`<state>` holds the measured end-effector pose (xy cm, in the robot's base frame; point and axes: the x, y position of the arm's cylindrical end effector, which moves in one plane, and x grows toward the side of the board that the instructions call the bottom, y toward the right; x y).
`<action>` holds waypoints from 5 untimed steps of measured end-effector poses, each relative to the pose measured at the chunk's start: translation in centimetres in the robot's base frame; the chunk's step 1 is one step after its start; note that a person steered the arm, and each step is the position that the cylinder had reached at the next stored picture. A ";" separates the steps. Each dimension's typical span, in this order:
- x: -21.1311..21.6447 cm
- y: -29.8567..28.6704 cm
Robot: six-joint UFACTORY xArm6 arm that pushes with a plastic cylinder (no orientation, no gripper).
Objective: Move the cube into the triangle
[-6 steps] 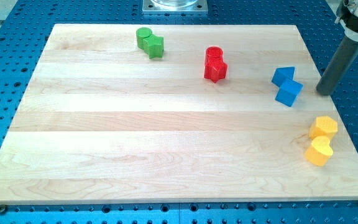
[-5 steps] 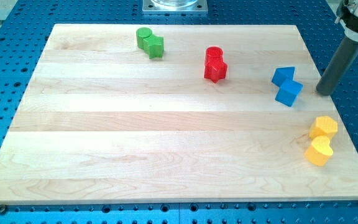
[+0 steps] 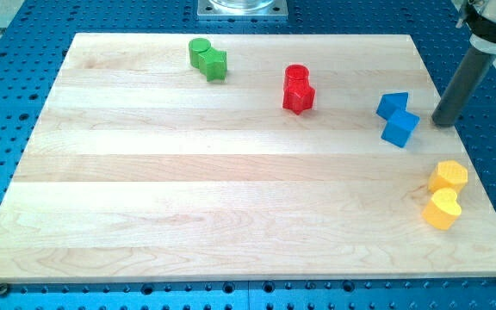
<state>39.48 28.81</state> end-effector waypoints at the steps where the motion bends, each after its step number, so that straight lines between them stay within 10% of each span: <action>1: -0.4 -0.8; 5: -1.1 -3.9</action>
<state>38.41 24.92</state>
